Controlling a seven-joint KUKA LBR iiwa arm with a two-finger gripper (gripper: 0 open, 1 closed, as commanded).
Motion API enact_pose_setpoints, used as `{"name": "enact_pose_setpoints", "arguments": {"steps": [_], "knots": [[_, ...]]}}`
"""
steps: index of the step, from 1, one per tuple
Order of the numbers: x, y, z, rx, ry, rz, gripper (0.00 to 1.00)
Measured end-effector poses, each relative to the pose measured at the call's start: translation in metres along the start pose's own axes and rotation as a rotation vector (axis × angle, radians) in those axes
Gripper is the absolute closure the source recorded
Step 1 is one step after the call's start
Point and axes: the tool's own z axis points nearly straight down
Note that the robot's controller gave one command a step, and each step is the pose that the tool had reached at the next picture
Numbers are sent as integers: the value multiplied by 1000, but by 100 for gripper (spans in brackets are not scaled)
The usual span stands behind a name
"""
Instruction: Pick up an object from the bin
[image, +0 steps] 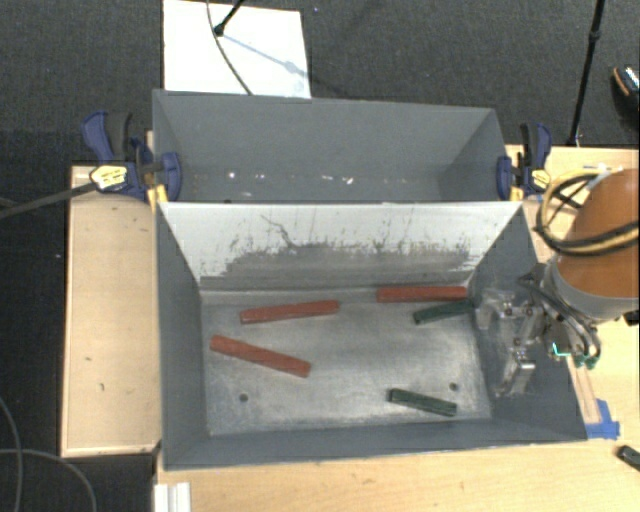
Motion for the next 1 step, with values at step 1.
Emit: {"name": "enact_pose_setpoints", "arguments": {"steps": [1], "knots": [[4, 92, 104, -3, 0, 152, 0]]}}
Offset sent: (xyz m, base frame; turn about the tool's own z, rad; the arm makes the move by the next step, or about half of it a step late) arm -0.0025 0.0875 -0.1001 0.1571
